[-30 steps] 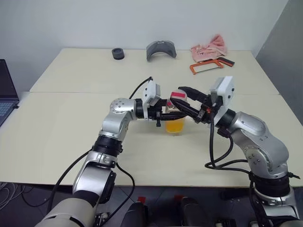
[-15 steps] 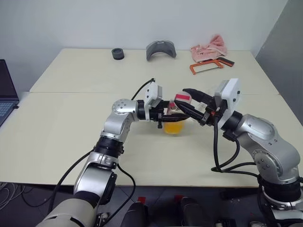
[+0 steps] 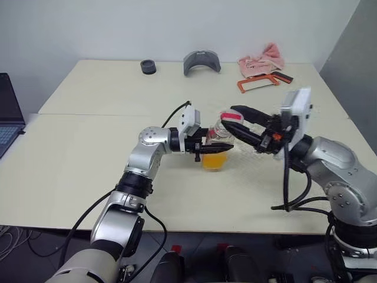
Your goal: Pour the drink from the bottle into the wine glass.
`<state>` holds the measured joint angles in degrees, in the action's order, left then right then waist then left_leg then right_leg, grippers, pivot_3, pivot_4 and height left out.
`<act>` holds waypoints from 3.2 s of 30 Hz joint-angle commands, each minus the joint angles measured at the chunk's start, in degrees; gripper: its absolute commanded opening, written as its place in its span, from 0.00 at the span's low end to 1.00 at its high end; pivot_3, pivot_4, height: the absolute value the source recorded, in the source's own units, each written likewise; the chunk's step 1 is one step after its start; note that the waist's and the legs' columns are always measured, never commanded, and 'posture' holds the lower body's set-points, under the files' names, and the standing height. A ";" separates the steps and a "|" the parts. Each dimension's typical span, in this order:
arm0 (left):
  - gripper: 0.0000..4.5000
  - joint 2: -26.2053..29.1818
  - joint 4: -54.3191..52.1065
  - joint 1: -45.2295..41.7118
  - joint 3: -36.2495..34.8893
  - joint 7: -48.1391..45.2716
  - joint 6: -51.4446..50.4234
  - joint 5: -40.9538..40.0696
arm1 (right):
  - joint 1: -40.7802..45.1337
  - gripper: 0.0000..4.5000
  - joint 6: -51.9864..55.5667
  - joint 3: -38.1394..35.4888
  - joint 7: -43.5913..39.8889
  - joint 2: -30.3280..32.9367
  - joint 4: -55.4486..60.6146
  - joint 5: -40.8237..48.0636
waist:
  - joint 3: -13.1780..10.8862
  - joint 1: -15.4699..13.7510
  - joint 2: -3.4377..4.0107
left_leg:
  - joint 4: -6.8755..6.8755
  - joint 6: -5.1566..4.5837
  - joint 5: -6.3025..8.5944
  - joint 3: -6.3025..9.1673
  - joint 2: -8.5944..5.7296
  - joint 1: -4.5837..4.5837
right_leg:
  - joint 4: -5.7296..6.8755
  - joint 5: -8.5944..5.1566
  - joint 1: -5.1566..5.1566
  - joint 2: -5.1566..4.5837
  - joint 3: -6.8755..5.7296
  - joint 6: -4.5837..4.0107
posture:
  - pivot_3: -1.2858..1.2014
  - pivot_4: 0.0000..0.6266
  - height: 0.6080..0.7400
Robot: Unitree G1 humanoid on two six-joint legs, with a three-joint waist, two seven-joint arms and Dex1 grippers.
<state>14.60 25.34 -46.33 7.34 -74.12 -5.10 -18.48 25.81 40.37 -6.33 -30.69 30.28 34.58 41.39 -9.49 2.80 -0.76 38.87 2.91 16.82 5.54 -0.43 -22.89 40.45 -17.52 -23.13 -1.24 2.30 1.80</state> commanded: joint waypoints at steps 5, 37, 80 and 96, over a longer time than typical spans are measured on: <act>0.37 0.94 -2.24 0.47 -3.01 2.32 -0.67 -1.83 | -20.03 0.38 -2.67 -9.41 -1.08 6.89 2.22 -4.05 | 0.00 -0.83 -0.01 | -0.04 -0.02 0.01 -0.04 -0.03 -0.01 | -0.07 0.00 0.02 0.01 0.01 0.00 | 0.52 0.24 1.00; 0.37 8.18 18.89 -4.01 -23.28 44.46 13.23 3.43 | 4.56 1.00 -3.39 20.13 -3.12 -7.31 -13.81 -21.03 | -0.04 -0.02 -0.18 | 0.06 0.15 -0.11 -0.07 0.04 0.08 | 0.17 0.01 -0.06 0.05 -0.01 0.03 | 0.52 0.24 1.00; 0.99 5.75 15.36 9.60 -21.91 55.77 18.75 8.30 | 7.71 1.00 -0.89 23.53 -3.67 -15.11 -18.42 -26.60 | 0.03 0.45 -0.30 | 0.02 0.11 -0.08 0.07 -0.04 0.06 | 0.30 0.02 -0.17 -0.10 -0.08 0.02 | 0.52 0.24 1.00; 0.99 7.64 -0.09 20.91 -20.69 51.86 10.79 7.53 | -0.40 1.00 4.43 18.94 -2.46 -10.23 -10.89 -24.63 | 0.04 0.29 -0.30 | 0.02 0.06 -0.05 0.07 -0.02 0.06 | 0.29 0.02 -0.15 -0.09 -0.06 0.02 | 0.52 0.24 1.00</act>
<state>21.26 28.87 -26.19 -13.64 -21.09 6.37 -10.23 25.70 44.45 14.30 -33.47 19.72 20.61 15.86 -9.46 3.09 -1.06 38.89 2.96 16.77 5.60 -0.44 -22.82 40.74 -17.51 -23.27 -1.34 2.25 1.82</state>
